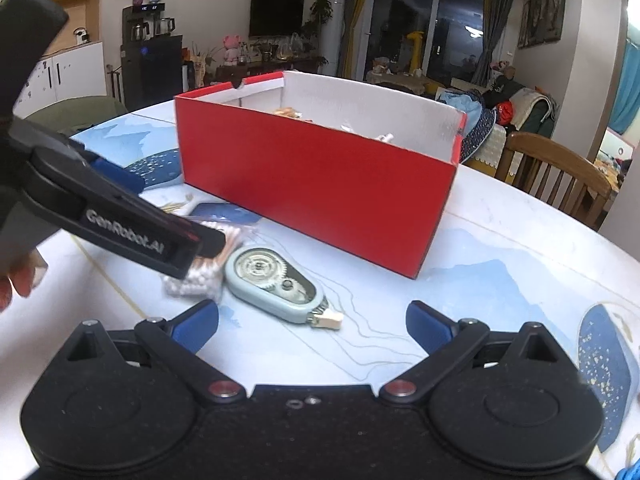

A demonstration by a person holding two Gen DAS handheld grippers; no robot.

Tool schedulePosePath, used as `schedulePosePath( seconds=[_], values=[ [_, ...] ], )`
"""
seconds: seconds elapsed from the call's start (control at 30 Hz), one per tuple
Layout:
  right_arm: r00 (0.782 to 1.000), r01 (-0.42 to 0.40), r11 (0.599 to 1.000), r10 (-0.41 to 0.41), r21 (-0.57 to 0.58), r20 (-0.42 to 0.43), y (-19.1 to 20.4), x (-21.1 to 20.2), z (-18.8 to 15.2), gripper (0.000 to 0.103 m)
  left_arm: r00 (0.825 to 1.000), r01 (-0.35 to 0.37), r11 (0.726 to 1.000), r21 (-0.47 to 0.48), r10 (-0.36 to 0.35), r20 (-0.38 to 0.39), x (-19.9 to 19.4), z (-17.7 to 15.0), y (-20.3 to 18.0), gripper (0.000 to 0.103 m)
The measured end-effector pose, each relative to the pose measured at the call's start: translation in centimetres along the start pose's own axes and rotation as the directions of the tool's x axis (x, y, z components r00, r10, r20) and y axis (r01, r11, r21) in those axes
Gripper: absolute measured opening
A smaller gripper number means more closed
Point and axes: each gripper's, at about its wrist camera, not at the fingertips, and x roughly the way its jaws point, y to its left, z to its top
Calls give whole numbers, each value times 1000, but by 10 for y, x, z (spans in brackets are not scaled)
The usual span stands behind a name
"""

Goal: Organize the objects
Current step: 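Move both tools back from the box toward the cotton swabs and tape dispenser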

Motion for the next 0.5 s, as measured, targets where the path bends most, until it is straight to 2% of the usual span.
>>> schedulePosePath(
  seconds=[0.17, 0.5],
  values=[
    [1000, -21, 1000, 21, 8, -9, -6, 7, -5, 100, 999, -4, 1000, -9, 3, -51, 21, -3, -5, 103],
    [1000, -20, 998, 18, -61, -25, -3, 20, 0, 100, 997, 49, 997, -54, -52, -55, 24, -5, 11, 103]
  ],
)
